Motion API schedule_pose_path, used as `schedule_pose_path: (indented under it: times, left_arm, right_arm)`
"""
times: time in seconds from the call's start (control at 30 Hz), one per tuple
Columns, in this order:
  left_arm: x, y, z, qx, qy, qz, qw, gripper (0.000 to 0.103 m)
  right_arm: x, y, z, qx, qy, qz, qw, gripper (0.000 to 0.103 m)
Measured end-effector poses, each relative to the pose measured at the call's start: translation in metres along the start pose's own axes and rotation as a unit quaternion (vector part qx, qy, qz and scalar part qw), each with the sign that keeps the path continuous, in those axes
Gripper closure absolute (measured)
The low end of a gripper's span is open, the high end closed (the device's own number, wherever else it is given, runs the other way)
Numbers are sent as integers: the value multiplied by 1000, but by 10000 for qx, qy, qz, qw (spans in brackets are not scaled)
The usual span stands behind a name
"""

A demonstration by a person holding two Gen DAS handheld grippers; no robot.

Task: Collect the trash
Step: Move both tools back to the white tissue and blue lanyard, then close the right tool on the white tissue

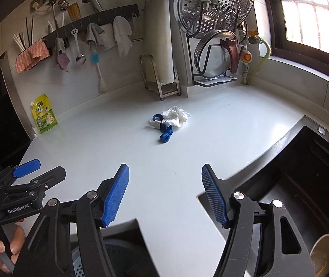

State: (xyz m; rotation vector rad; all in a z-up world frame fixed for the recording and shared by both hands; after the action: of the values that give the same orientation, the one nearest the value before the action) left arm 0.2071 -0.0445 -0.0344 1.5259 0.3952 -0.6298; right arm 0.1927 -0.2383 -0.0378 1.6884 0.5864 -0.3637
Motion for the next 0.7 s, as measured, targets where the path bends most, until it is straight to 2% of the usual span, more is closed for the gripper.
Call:
schedule_pose_path:
  times: [0.33,0.7]
  left_arm:
    - [53,43,-4,-42,158,64,9998,7]
    - [100,39,1,-44,206,-190,9996,7]
  right_arm:
    - [96,54,25,-42,-88,-347,9994,40]
    - [190,77,29,-159,-144,-876,9959,40]
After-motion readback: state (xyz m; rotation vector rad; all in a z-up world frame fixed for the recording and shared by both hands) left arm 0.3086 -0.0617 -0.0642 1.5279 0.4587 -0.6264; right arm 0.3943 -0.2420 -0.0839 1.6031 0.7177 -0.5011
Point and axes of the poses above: each gripper's, at about its wrist camera, not at the fingertips, and x roughly the way its jaws point, z to its right, y to its top, the point moved 7 cm from there along x, roughly the way its jaws point, and after that the axes turned 2 degrees about z, right-handed, at the moved point
